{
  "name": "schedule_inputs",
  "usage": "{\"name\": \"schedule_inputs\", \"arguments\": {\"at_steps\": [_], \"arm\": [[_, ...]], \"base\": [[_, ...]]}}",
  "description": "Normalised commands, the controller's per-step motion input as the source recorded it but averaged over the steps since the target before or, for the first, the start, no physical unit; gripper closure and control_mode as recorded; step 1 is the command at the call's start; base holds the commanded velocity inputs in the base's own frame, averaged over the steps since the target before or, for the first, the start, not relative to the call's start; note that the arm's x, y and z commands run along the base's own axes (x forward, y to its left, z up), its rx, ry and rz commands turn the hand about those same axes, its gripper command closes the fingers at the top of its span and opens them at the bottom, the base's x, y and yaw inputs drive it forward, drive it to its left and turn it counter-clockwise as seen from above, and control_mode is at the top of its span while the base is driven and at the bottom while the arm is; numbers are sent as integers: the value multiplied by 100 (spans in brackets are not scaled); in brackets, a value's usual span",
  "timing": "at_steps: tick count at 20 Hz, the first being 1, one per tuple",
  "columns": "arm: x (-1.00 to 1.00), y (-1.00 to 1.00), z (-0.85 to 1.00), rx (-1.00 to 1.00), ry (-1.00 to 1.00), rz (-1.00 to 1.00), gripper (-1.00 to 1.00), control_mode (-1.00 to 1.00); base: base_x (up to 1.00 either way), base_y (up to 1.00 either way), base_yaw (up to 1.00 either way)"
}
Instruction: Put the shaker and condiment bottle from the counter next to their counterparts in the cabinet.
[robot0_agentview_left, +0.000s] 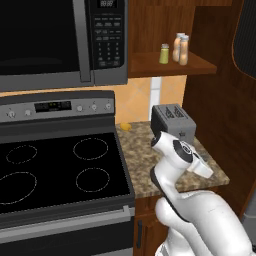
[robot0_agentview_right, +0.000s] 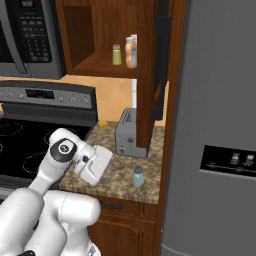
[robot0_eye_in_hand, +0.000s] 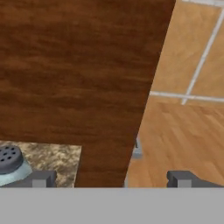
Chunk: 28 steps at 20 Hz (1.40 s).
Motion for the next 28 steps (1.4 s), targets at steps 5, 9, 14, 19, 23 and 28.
{"name": "schedule_inputs", "arguments": {"at_steps": [5, 9, 14, 19, 23, 28], "arm": [[25, -27, -45, 0, -5, -4, -100, -100], [27, -13, -29, 0, -2, 0, -100, -100], [37, 0, -22, 0, -1, 0, -100, -100], [34, -7, -28, 0, -4, 0, -100, -100], [33, -11, -29, 0, -3, 0, -100, -100], [32, -12, -25, 0, -3, 0, -100, -100]], "base": [[0, 0, 0], [0, 0, 0], [0, 0, 0], [0, 0, 0], [0, 0, 0], [0, 0, 0]]}}
